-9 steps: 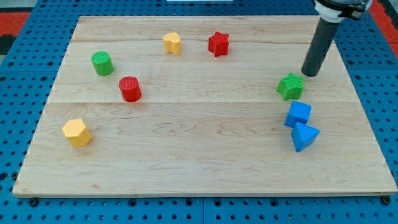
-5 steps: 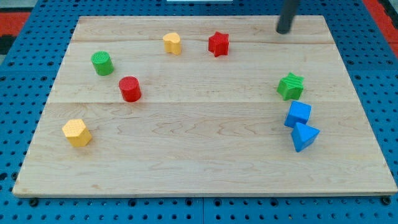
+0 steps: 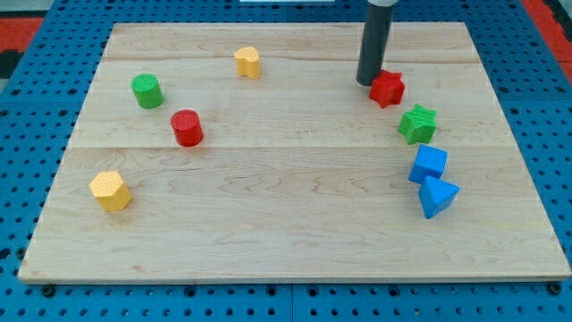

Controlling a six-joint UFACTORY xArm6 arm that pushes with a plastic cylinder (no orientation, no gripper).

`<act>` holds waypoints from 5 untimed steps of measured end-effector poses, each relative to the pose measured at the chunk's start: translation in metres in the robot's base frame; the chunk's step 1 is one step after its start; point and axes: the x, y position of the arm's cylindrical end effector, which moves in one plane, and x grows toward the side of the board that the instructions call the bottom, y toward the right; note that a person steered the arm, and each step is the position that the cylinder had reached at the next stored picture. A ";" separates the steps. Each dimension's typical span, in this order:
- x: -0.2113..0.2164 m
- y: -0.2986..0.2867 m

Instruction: Slide the red star closer towards the green star

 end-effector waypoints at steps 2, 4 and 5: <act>-0.027 0.012; -0.017 -0.102; 0.043 -0.098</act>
